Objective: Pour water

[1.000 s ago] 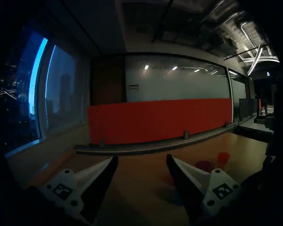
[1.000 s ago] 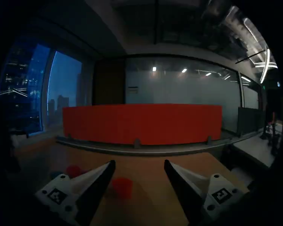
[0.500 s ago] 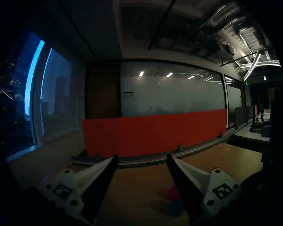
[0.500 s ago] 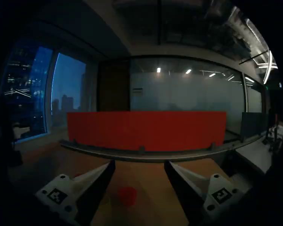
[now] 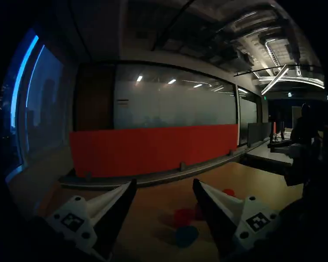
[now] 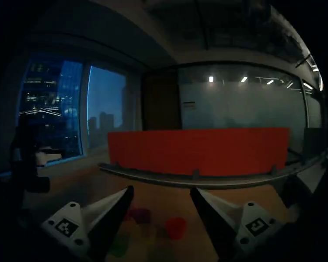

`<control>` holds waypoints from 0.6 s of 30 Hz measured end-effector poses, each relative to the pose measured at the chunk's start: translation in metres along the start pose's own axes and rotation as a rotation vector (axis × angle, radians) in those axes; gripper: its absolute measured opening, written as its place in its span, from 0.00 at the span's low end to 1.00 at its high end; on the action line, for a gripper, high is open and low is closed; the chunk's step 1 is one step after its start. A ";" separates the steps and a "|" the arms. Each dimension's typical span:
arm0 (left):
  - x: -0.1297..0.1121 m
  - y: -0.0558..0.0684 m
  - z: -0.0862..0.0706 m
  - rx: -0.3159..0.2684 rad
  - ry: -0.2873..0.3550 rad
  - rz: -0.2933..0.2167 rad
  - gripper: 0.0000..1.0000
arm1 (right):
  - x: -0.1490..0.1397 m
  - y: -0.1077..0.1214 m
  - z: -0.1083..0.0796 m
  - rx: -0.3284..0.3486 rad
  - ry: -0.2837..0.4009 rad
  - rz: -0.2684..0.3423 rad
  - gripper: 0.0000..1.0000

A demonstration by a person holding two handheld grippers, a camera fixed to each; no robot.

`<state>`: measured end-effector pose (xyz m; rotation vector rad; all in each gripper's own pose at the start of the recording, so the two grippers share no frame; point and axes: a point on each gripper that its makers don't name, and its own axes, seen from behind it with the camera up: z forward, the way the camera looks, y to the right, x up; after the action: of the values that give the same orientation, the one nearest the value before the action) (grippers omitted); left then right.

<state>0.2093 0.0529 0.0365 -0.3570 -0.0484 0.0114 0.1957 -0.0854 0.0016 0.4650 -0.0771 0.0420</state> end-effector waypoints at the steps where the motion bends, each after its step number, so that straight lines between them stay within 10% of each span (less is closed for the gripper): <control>1: 0.001 0.003 0.001 -0.017 0.000 -0.004 0.94 | 0.002 -0.007 -0.001 0.028 0.003 -0.001 1.00; 18: -0.015 0.028 0.005 -0.153 -0.062 0.056 0.94 | 0.007 -0.055 -0.008 0.242 -0.033 -0.074 1.00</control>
<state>0.1941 0.0803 0.0311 -0.5113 -0.1006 0.0740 0.2062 -0.1307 -0.0292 0.7106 -0.0874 -0.0292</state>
